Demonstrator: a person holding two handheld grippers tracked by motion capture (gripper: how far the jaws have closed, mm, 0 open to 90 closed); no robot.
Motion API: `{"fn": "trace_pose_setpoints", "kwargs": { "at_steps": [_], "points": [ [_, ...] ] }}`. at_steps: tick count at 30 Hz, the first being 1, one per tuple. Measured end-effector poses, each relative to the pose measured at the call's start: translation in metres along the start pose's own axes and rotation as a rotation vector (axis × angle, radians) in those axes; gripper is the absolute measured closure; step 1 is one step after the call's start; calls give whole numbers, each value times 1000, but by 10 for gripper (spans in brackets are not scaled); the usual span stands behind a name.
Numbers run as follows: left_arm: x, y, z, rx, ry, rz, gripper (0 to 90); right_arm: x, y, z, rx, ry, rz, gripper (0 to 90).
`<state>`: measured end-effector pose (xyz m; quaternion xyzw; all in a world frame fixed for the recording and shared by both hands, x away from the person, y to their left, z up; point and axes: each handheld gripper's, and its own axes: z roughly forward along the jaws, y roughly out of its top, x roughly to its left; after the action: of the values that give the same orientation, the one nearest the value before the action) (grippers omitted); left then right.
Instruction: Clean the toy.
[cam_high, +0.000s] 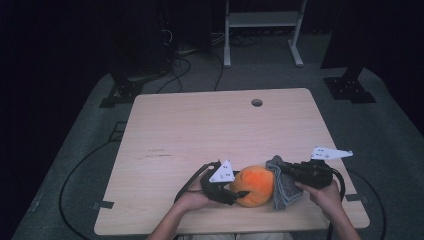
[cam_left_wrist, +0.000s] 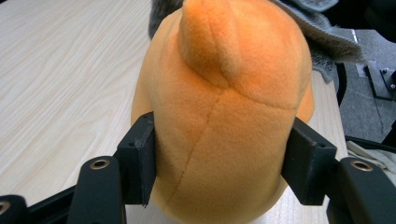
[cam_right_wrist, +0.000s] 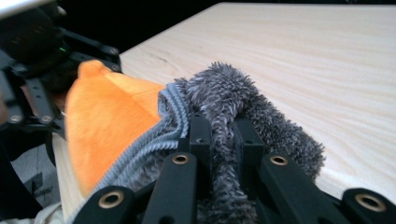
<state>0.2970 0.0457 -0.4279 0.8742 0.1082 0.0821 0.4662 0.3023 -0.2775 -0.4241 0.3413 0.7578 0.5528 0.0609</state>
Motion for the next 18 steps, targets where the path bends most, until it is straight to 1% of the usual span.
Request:
{"fn": "trace_pose_setpoints", "kwargs": {
  "at_steps": [1,2,3,4,5,6,7,8,11,12,13,14,15,16,17,18],
  "points": [
    [2,0,-2,-2,-5,-18,352,3,2,-2,-21,7,-3,804],
    [6,-1,-4,-6,-15,-52,348,5,3,-3,-37,14,-8,804],
    [8,-1,-6,-11,-16,-66,347,11,5,-3,-59,36,-23,801],
    [12,-3,-9,-19,-16,-82,348,14,7,-2,-66,42,-35,798],
    [16,-5,-11,-27,-10,-100,352,18,8,0,-61,28,-51,799],
    [20,-7,-13,-28,-9,-129,354,21,8,4,-38,4,-72,801],
    [24,-9,-14,-32,-13,-145,355,21,6,10,-6,-11,-74,802],
    [26,-10,-14,-32,-11,-150,356,18,3,14,9,-19,-64,802],
    [29,-13,-16,-34,-7,-167,355,10,-3,19,50,-40,-33,802],
    [29,-14,-16,-37,-8,-169,355,9,-3,18,46,-40,-24,801],
    [29,-15,-15,-36,-8,-166,353,10,-2,15,21,-32,-17,802],
    [29,-15,-14,-40,-8,-168,352,12,-1,14,0,-23,-21,801],
    [27,-14,-13,-39,-5,-171,349,15,2,12,-35,0,-24,802],
    [26,-14,-11,-39,-4,-162,347,19,5,11,-62,18,-32,802],
    [25,-13,-10,-37,-2,-154,346,23,8,11,-74,20,-53,802],
    [24,-12,-10,-32,0,-148,345,25,10,13,-74,7,-71,802]
  ]
}}
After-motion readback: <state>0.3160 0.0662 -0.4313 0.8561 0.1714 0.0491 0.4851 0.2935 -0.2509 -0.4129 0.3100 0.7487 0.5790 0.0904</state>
